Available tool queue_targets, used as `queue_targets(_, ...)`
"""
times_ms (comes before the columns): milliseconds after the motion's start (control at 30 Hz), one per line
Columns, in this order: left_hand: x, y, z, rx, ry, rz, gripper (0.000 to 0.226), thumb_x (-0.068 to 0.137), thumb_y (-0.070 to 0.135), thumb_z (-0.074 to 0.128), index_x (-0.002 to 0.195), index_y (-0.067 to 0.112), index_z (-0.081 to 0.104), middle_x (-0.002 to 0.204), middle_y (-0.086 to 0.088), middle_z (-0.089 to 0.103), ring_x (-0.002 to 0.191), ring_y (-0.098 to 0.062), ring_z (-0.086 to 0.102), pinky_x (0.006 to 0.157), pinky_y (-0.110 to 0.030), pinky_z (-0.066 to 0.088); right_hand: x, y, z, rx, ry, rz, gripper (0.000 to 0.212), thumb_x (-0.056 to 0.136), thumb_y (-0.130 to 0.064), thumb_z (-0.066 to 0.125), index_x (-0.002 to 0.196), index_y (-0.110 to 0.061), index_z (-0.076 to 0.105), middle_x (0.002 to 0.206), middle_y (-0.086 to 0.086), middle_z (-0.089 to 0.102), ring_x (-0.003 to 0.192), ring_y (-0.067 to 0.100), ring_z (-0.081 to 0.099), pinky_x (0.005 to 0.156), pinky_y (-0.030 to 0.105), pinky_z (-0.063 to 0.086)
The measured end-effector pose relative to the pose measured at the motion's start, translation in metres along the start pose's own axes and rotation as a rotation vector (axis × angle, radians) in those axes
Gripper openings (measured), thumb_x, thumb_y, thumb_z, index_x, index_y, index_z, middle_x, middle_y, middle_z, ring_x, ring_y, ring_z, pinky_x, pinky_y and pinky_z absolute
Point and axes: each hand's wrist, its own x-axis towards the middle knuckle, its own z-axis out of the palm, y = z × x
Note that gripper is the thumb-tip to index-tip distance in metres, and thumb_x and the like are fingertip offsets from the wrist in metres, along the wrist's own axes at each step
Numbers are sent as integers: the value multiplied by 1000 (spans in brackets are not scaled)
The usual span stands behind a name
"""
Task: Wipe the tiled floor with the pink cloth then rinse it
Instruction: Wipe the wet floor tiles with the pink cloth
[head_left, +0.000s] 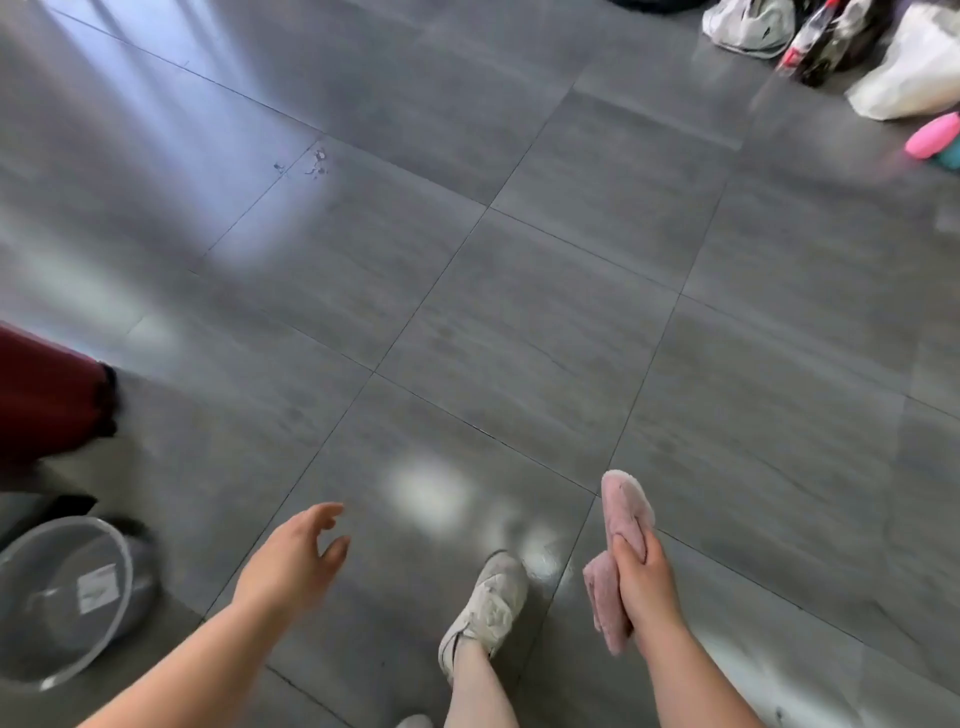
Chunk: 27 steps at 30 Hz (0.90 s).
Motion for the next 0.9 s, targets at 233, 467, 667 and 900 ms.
queue_targets(233,166,5,68,139,-46,83,41,91,26,46,131,23,42,134,1,51,126,-17,44,100,-30,39,180,50,67,-87,65,16,55,86,-16,33,111,-65,35,52,-13,58,49,18,55,63,31,49)
queue_targets(467,347,-17,170,354,-34,328,48,92,34,42,138,27,29,147,7,32,137,-15,29,109,-29,29,348,138,142,-203,137,-48,47,89,-22,38,134,-38,38,137,12,48,123,28,47,107,45,36)
queue_targets(667,461,-40,240,555,13,447,102,63,82,27,144,22,13,156,-4,9,144,-22,16,116,-35,19,449,207,178,-373,142,-260,46,94,-6,44,139,-13,39,152,7,25,142,23,18,113,27,14)
queue_targets(900,491,-57,239,644,-191,423,107,76,51,60,141,22,-20,150,1,-29,142,-22,-21,117,-30,-6,433,244,227,-607,103,-663,65,74,-24,45,138,-23,38,152,-25,1,143,24,10,111,12,5)
